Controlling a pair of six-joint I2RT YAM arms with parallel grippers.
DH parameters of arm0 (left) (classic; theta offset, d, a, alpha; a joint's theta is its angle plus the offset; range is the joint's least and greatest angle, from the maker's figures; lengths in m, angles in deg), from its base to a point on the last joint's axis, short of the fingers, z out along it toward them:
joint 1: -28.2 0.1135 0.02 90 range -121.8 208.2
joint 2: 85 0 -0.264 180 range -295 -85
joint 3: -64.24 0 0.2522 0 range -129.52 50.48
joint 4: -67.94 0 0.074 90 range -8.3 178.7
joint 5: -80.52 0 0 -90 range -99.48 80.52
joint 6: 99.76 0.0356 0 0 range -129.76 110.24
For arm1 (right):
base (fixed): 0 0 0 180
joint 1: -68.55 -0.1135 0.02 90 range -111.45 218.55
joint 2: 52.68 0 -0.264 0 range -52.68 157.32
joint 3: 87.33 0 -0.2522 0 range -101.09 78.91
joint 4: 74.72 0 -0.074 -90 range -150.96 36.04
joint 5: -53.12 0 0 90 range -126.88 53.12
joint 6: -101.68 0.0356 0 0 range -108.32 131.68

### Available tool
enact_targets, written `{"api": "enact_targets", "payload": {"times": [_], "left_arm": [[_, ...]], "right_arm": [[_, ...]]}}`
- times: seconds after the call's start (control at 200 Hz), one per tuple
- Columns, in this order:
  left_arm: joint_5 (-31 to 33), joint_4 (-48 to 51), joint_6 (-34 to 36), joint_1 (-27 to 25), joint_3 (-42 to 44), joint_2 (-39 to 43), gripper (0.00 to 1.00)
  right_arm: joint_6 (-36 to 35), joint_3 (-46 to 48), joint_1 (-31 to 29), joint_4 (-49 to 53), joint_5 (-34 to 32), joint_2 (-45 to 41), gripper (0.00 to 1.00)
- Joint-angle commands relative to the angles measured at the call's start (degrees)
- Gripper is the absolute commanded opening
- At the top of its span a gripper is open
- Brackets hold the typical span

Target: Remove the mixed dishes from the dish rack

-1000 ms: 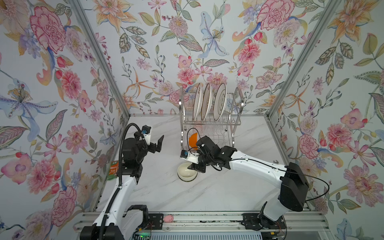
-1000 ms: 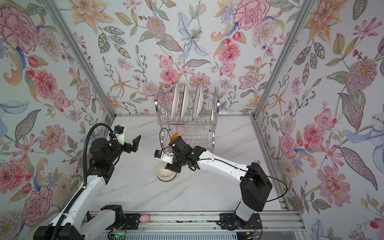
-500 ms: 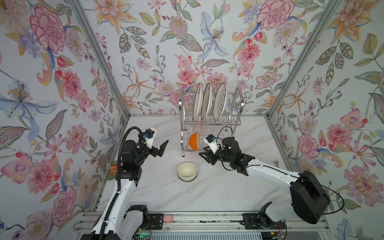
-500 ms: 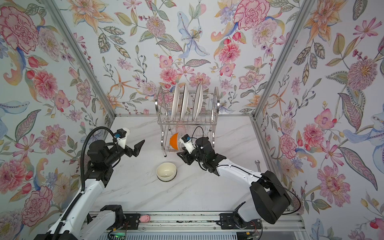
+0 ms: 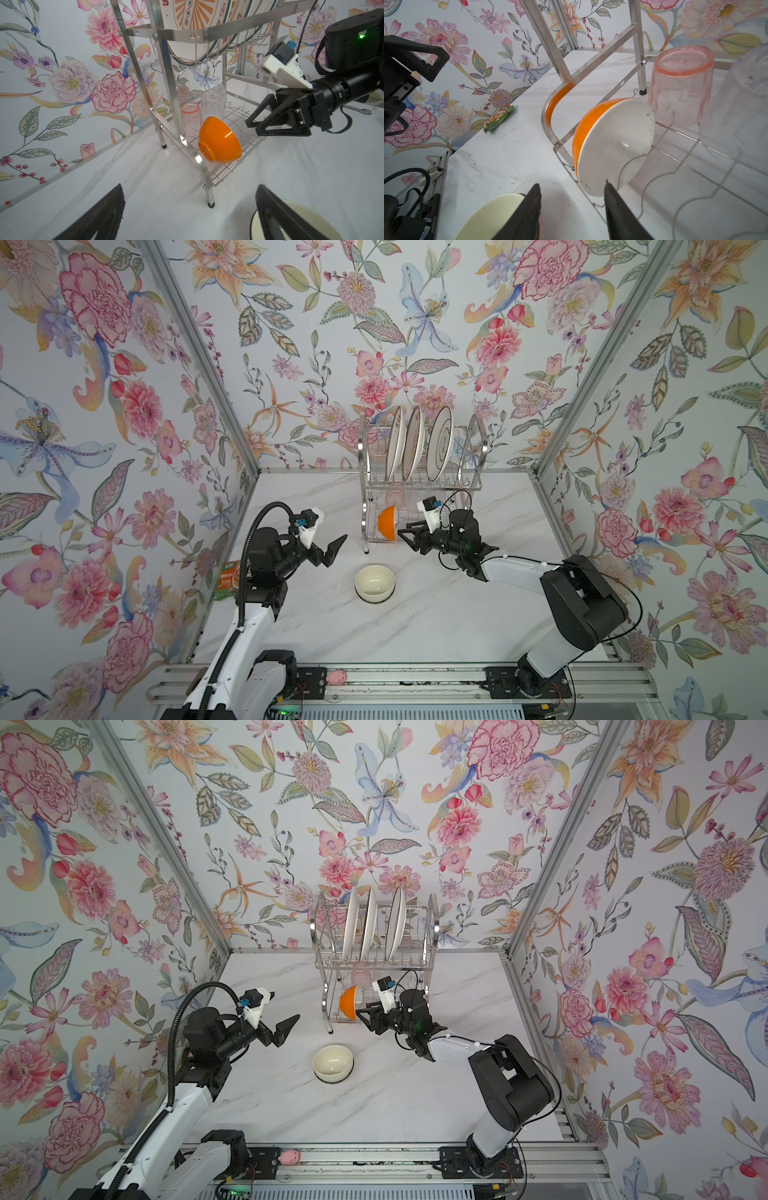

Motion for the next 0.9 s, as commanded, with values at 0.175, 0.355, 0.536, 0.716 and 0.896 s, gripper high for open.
{"api": "enact_targets", "payload": {"times": [0.175, 0.355, 0.536, 0.716, 0.896], "left_arm": [[0.4, -1.2, -0.4, -2.2, 1.6, -0.5, 0.99], [0.9, -0.6, 0.5, -3.5, 0.4, -1.6, 0.99], [1.0, -0.7, 0.7, -4.1, -0.1, -3.3, 0.99], [1.0, -1.6, -0.4, -5.0, -0.2, -3.5, 0.99], [2.3, -1.3, -0.2, -5.7, 0.0, -4.4, 0.99]], "right_arm": [[3.4, -3.9, -0.2, -6.5, 3.7, 4.3, 0.50], [3.6, -7.5, -0.1, -3.9, 4.1, 7.7, 0.49], [6.0, -9.4, -0.2, -5.5, 5.6, 11.0, 0.48], [8.8, -9.8, -0.4, -8.1, 6.3, 12.9, 0.47], [10.8, -10.6, -0.5, -9.1, 6.6, 14.7, 0.44]]}}
